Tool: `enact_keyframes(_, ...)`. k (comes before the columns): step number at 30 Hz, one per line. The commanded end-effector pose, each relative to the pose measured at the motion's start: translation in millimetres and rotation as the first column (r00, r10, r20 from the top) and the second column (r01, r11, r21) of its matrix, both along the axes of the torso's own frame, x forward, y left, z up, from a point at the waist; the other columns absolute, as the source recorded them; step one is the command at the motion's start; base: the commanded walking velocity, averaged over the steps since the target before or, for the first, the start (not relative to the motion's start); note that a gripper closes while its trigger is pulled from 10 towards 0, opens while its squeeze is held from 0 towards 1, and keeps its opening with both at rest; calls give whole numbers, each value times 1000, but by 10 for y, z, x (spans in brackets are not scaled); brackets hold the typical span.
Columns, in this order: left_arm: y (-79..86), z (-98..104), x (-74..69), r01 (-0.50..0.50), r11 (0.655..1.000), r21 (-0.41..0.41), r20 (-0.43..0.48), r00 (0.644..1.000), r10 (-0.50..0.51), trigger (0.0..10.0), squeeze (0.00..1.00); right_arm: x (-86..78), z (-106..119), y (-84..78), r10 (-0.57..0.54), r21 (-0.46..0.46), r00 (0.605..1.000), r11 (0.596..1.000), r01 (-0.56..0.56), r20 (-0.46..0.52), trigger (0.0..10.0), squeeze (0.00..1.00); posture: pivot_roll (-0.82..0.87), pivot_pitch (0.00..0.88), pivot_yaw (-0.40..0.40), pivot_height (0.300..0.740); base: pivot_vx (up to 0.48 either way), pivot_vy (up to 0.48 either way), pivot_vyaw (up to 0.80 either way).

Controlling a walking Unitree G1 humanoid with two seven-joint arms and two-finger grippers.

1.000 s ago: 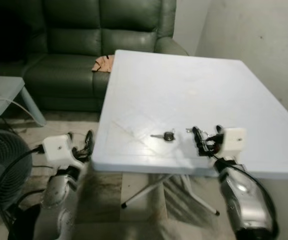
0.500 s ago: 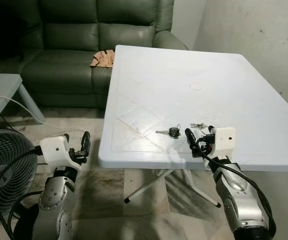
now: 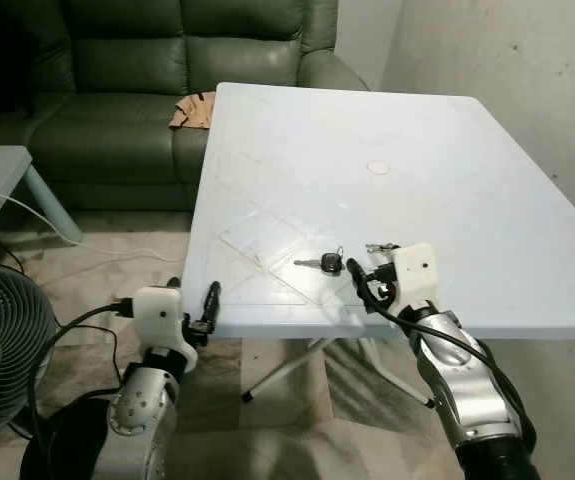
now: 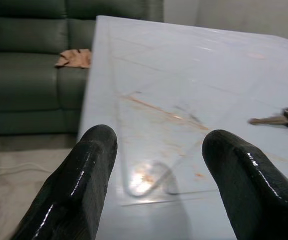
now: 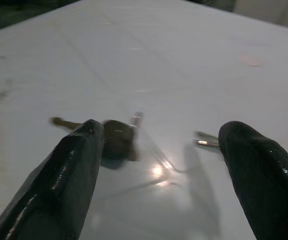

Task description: Hang keys on a hook

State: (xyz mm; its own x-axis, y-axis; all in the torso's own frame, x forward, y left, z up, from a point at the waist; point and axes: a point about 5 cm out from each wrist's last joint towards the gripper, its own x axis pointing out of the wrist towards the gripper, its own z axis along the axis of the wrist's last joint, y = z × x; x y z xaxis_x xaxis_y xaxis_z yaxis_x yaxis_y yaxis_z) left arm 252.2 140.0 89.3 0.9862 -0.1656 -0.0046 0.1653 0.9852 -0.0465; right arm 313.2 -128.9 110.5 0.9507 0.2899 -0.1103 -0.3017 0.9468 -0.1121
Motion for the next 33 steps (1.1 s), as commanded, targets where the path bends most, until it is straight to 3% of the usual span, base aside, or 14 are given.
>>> enact_keyframes(1, -35, 50, -6, 17, 1000, 5, 25, 1000, -17, 10000, 0, 45, 50, 99, 16, 6, 1000, 1000, -16, -5, 10000, 0, -5, 54, -63, 740, 0, 0, 0)
enact_keyframes(9, -57, 58, -10, 27, 1000, 15, 31, 999, -28, 10000, 0, 147, 118, 345, 12, 78, 999, 997, -9, -35, 10000, 0, -8, 63, -58, 740, 0, 0, 0)
enact_keyframes(12, -59, 58, -11, 28, 999, 16, 32, 999, -28, 10000, 0, 151, 125, 357, 13, 82, 999, 997, -10, -38, 10000, 0, -8, 63, -58, 740, 0, 0, 0)
enact_keyframes(17, -70, 71, 1, 30, 999, 16, 36, 999, -31, 10000, 0, 242, 155, 539, -46, 89, 998, 995, 50, -50, 10000, 0, -5, 71, -59, 740, 0, 0, 0)
enact_keyframes(33, -58, 81, -3, 16, 1000, 8, 41, 999, -16, 10000, 0, 361, 61, 528, -194, 68, 974, 977, 203, -119, 10000, 0, 0, 74, -62, 740, 0, 0, 0)
